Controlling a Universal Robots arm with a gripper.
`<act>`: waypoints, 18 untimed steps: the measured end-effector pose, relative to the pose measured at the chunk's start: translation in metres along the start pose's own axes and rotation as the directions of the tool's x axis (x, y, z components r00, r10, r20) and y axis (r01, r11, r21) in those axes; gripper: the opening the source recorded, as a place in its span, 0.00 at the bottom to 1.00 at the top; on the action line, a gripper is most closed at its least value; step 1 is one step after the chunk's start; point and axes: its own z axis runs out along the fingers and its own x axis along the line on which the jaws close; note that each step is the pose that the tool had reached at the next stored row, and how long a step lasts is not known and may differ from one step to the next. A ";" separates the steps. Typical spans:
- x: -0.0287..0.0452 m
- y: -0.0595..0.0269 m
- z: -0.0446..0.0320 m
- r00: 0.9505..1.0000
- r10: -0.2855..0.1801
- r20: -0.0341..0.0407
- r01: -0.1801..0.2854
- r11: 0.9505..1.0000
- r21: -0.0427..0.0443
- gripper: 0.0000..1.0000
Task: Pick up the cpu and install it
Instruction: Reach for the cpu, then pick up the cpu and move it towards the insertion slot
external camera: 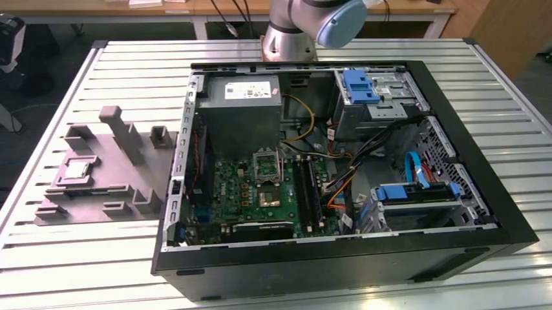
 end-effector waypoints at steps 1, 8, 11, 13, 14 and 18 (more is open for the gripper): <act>0.0013 -0.0001 0.0000 1.000 0.000 0.000 0.000 1.000 0.000 0.11; 0.0115 -0.0006 0.0000 1.000 0.000 0.000 0.000 1.000 0.000 0.11; 0.0161 -0.0009 -0.0001 1.000 0.000 0.000 0.000 1.000 0.000 0.11; 0.0190 -0.0010 0.0000 1.000 0.000 0.000 0.000 1.000 0.000 0.11; 0.0199 -0.0011 0.0000 1.000 0.000 0.000 0.000 1.000 0.000 0.11; 0.0247 -0.0013 0.0000 1.000 0.000 0.000 0.000 1.000 0.000 0.11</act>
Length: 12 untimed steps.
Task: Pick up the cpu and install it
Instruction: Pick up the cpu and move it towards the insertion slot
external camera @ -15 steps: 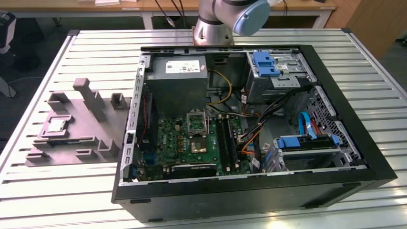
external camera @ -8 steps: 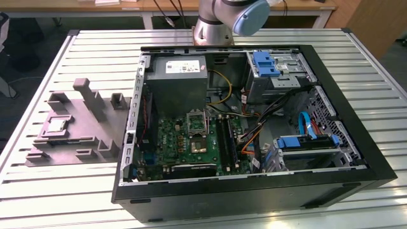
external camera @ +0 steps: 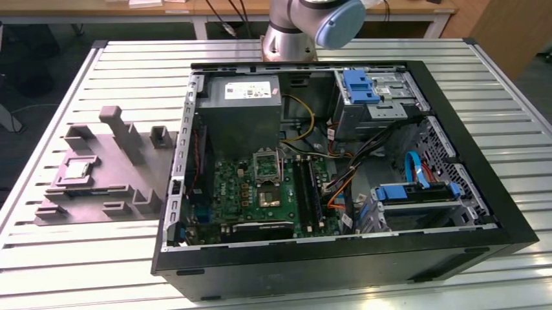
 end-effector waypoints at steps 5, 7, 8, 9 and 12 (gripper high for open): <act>0.0045 -0.0002 -0.0001 1.000 0.000 0.000 0.000 1.000 0.000 0.11; 0.0046 -0.0003 -0.0001 1.000 0.000 0.000 0.000 1.000 0.000 0.11; 0.0046 -0.0002 -0.0001 1.000 0.000 0.000 0.000 1.000 0.000 0.11; 0.0047 -0.0002 -0.0001 1.000 0.000 0.000 0.000 1.000 0.000 0.11; 0.0049 -0.0003 0.0000 1.000 0.000 0.000 0.000 1.000 0.000 0.11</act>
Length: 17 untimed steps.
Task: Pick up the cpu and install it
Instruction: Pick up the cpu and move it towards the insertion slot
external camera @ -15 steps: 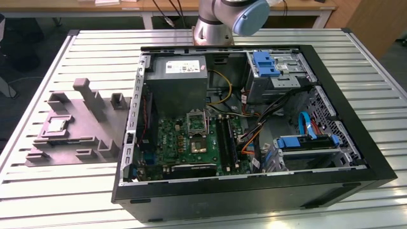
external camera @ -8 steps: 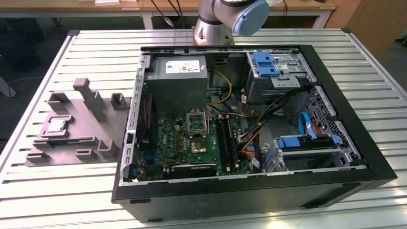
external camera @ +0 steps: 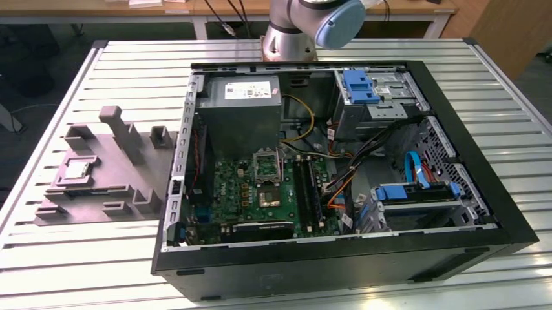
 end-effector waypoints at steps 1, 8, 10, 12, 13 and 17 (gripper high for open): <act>0.0000 0.0000 0.0000 1.000 0.000 0.000 0.000 1.000 0.000 0.17; 0.0004 0.0000 0.0000 1.000 0.000 0.000 0.000 1.000 0.000 0.47; 0.0005 0.0000 -0.0001 1.000 0.000 0.000 0.000 1.000 0.000 0.53; 0.0006 0.0000 0.0000 1.000 0.000 0.000 0.000 1.000 0.000 0.58; 0.0006 -0.0001 0.0001 1.000 -0.001 0.000 0.001 1.000 0.000 0.58; 0.0007 -0.0002 0.0030 0.999 -0.044 -0.002 0.044 0.999 -0.001 0.65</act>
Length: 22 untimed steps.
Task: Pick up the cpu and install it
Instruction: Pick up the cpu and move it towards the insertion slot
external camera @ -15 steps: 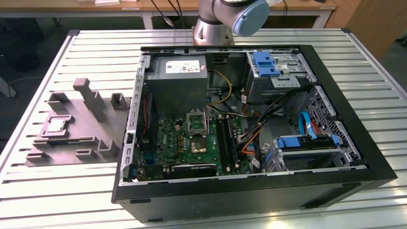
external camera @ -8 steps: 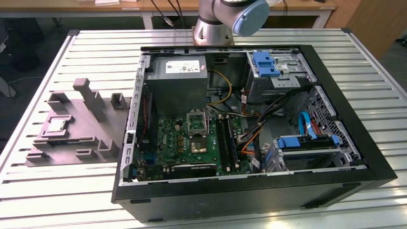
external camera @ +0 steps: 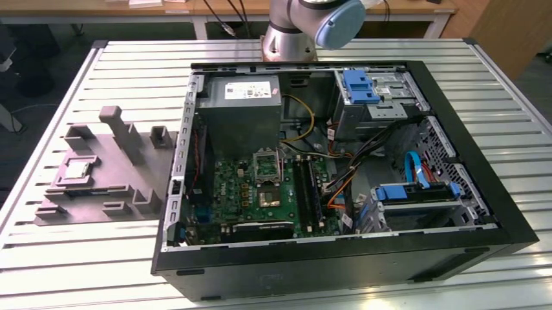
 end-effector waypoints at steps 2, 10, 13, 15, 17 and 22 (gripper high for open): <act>-0.0001 -0.0001 0.0027 1.000 -0.001 0.000 0.001 1.000 -0.001 0.65; 0.0000 -0.0007 0.0163 1.000 -0.001 0.000 0.001 1.000 -0.007 0.65; 0.0000 -0.0008 0.0173 1.000 -0.001 -0.001 0.001 1.000 -0.007 0.65; 0.0000 -0.0008 0.0175 1.000 -0.001 0.000 0.001 1.000 -0.007 0.65; 0.0000 -0.0008 0.0177 1.000 -0.001 0.000 0.001 1.000 -0.007 0.65; 0.0000 -0.0009 0.0196 1.000 -0.001 0.000 0.001 1.000 -0.007 0.65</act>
